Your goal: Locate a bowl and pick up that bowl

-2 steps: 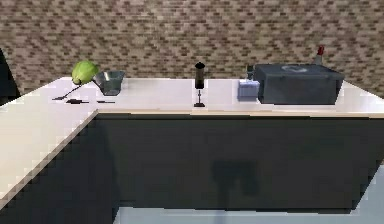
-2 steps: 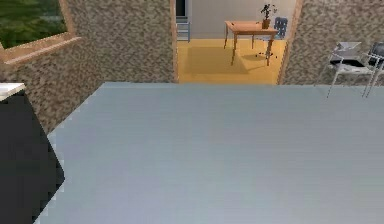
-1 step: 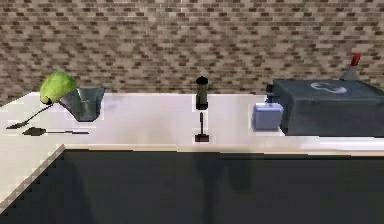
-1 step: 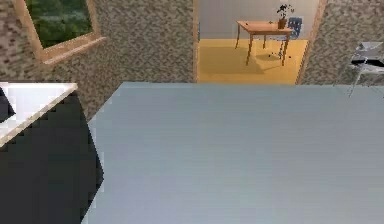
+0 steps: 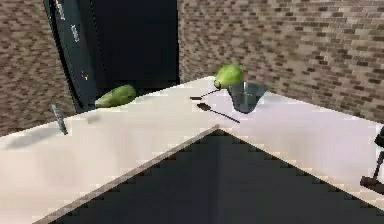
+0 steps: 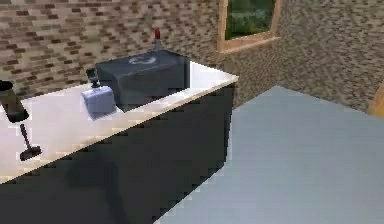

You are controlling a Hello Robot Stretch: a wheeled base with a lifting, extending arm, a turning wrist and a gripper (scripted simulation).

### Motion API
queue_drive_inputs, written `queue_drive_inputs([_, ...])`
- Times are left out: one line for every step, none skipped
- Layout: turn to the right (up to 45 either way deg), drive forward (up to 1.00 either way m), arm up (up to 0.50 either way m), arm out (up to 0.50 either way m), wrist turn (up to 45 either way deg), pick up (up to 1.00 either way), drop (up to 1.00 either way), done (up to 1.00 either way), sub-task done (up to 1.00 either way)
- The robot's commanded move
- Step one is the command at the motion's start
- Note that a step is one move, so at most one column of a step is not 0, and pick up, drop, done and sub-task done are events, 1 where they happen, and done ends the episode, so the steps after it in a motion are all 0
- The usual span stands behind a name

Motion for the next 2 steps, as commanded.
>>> queue_drive_inputs([-45.0,0.0,0.0,0.0,0.0,0.0,0.0,0.0,0.0])
queue_drive_inputs([-27.0,0.0,0.0,0.0,0.0,0.0,0.0,0.0,0.0])
